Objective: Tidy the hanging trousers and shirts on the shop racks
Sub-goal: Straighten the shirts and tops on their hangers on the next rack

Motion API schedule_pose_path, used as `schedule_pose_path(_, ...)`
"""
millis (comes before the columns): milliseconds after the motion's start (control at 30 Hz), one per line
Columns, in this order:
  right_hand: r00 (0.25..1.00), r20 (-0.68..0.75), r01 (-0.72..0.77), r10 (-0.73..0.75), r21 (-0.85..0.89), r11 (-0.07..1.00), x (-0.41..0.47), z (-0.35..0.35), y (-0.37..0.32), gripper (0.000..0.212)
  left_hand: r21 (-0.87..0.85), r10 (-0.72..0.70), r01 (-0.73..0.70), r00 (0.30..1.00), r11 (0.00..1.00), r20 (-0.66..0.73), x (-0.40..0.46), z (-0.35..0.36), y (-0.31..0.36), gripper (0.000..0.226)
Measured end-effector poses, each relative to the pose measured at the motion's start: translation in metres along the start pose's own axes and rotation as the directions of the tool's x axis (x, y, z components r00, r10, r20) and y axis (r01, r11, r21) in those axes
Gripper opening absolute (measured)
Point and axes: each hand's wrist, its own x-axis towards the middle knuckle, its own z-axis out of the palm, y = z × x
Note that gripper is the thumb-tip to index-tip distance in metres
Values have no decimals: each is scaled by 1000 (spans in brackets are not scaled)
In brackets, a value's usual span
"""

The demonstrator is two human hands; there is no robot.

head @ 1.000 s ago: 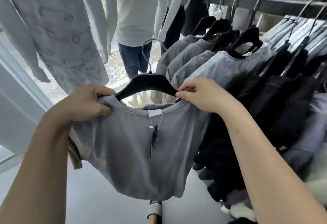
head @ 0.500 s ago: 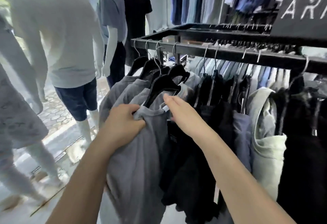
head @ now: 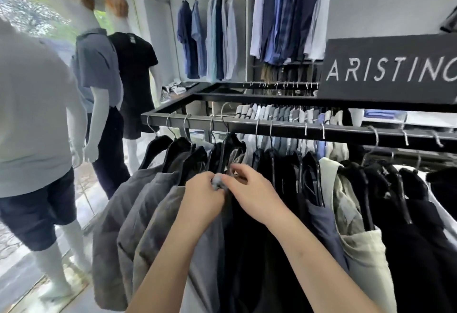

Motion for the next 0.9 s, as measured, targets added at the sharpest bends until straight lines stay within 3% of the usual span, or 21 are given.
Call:
schedule_pose_path(133,988,-153,-17,10,-47,999,-1,11,7,28,19,22,-24,998,1000,63,3,15,-15,29)
schedule_pose_path(300,972,-230,16,-44,-119,993,-6,15,9,19,137,124,-132,990,982,67,6,30,-35,8)
schedule_pose_path(400,932,-347,69,-104,-112,991,-16,5,3,13,253,170,-187,982,949,87,4,31,-25,51)
schedule_pose_path(433,900,-415,90,-134,-123,988,-20,-1,1,11,233,169,-184,982,955,85,2,35,-23,62)
schedule_pose_path(500,809,-557,85,-188,-206,975,-27,-15,3,12,28,250,-250,968,968,6,-6,43,-17,70)
schedule_pose_path(567,759,-624,11,-185,-272,962,-33,-28,8,15,-78,370,-388,912,918,-177,-14,52,-9,54)
schedule_pose_path(633,796,-597,-70,-103,-258,963,-34,-35,15,25,-108,448,-488,853,866,-267,-21,61,-2,38)
schedule_pose_path(767,866,-498,-162,-49,-372,914,-27,-25,23,42,-142,431,-442,896,885,-103,-21,71,1,53)
schedule_pose_path(900,899,-432,-261,-69,-657,707,-21,-21,12,33,-20,452,-452,892,892,-4,-16,69,-4,57)
